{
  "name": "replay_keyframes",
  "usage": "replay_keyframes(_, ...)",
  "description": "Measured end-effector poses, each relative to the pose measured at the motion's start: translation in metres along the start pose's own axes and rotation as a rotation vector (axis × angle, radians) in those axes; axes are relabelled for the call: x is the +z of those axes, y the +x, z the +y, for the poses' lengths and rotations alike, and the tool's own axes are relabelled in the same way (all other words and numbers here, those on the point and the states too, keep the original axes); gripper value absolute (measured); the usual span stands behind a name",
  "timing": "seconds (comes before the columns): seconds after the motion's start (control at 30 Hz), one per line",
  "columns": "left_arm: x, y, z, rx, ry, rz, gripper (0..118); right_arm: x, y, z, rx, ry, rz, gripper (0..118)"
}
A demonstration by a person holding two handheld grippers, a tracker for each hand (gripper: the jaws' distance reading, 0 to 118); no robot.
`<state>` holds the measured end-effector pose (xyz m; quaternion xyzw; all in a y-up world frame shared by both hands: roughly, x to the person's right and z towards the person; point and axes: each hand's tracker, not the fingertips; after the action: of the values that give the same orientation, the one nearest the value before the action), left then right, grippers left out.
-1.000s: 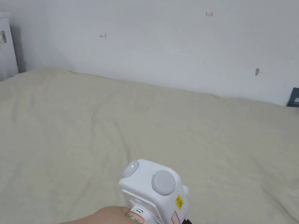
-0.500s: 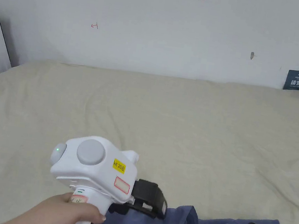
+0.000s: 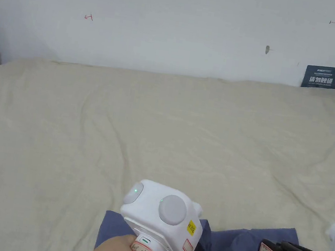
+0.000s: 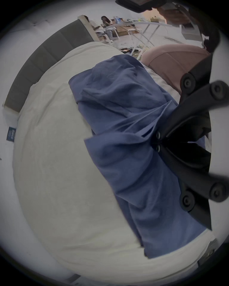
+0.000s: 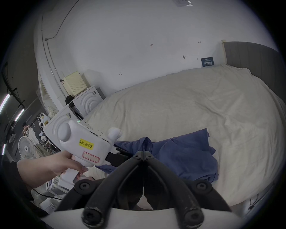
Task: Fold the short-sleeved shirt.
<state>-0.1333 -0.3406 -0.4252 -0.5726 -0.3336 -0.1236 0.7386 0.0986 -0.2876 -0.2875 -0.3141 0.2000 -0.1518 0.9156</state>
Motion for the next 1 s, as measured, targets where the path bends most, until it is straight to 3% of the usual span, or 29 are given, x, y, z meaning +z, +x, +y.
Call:
replay_keyframes(0.1, 0.011, 0.003, 0.0, 0.036, 0.035, -0.084, 0, -0.005, 0.001, -0.001, 0.01, -0.006, -0.018, 0)
replay_keyframes(0.27, 0.02, -0.005, -0.013, 0.104, 0.059, -0.527, 0, -0.01, 0.002, -0.001, -0.019, -0.012, -0.006, 0)
replay_keyframes(0.37, 0.033, -0.016, -0.029, 0.105, 0.097, -0.494, 0, -0.006, 0.0, 0.003, -0.003, -0.009, -0.008, 0)
replay_keyframes(0.47, 0.063, -0.039, -0.057, 0.105, 0.246, -0.482, 0, 0.002, -0.001, 0.008, 0.004, -0.004, -0.008, 0)
replay_keyframes(0.67, 0.098, -0.134, -0.118, 0.33, 0.303, -0.251, 0, 0.017, -0.006, 0.018, 0.042, 0.025, -0.012, 0)
replay_keyframes(0.77, 0.089, -0.176, -0.148, 0.424, 0.242, -0.349, 1, 0.019, -0.005, 0.018, 0.033, 0.042, 0.04, 0)
replay_keyframes(0.8, 0.083, -0.182, -0.157, 0.454, 0.24, -0.422, 16, 0.018, -0.006, 0.017, 0.032, 0.041, 0.037, 0)
replay_keyframes(0.83, 0.078, -0.189, -0.165, 0.47, 0.241, -0.468, 46, 0.017, -0.008, 0.017, 0.032, 0.038, 0.03, 0)
replay_keyframes(0.87, 0.072, -0.194, -0.171, 0.483, 0.245, -0.493, 93, 0.015, -0.009, 0.016, 0.034, 0.03, 0.021, 0)
replay_keyframes(0.9, 0.066, -0.199, -0.177, 0.494, 0.248, -0.517, 118, 0.012, -0.01, 0.015, 0.035, 0.023, 0.013, 0)
replay_keyframes(1.0, 0.043, -0.208, -0.184, 0.549, 0.241, -0.644, 117, 0.008, -0.012, 0.013, 0.032, 0.003, 0.002, 0)
